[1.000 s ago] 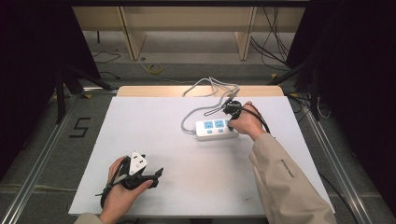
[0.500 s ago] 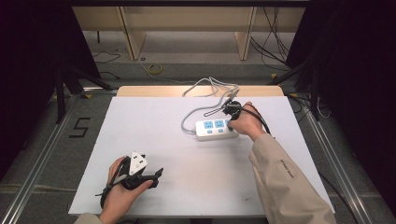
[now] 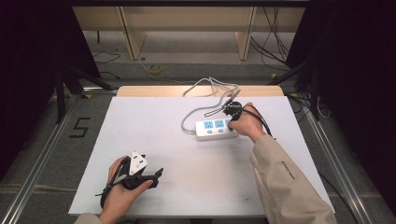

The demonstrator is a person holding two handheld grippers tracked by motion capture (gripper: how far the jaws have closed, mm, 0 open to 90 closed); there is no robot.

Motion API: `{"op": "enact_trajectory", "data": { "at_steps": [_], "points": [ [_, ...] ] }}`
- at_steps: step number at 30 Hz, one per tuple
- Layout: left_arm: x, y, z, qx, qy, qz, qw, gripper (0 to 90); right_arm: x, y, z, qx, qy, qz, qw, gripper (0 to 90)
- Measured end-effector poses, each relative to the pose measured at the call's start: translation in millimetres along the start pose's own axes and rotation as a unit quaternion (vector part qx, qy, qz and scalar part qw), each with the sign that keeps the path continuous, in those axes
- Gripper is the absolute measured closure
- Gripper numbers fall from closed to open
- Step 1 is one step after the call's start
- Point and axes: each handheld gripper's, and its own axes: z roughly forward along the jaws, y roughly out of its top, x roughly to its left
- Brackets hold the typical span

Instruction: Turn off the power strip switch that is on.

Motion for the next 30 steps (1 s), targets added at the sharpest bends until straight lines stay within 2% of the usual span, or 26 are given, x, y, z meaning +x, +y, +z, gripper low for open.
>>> {"op": "enact_trajectory", "data": {
  "at_steps": [3,5,9,20,22,30],
  "points": [
    [-0.1,0.0,-0.1,0.000,0.000,0.000,1.0000,20.0,0.3,-0.6,-0.1,-0.003,-0.002,-0.001,1.0000,90.0],
    [0.1,0.0,-0.2,0.000,0.000,0.000,1.0000,20.0,-0.4,-1.0,-2.8,-0.016,-0.003,0.003,0.9999,90.0],
    [-0.1,0.1,-0.2,0.001,0.000,0.000,1.0000,20.0,-1.8,-3.7,-5.6,-0.017,-0.001,0.005,0.9998,90.0],
    [0.3,-0.6,0.7,0.003,-0.001,-0.002,1.0000,20.0,-2.1,-20.6,-16.0,-0.045,0.008,0.007,0.9989,90.0],
    [0.2,-0.9,0.7,0.004,-0.002,-0.004,1.0000,20.0,-0.6,-26.2,-19.1,-0.053,0.012,0.007,0.9985,90.0],
    [0.4,-1.5,1.7,0.011,-0.005,-0.002,0.9999,19.9,4.3,-55.1,-25.2,-0.078,0.026,0.009,0.9966,80.4]
  ]
}}
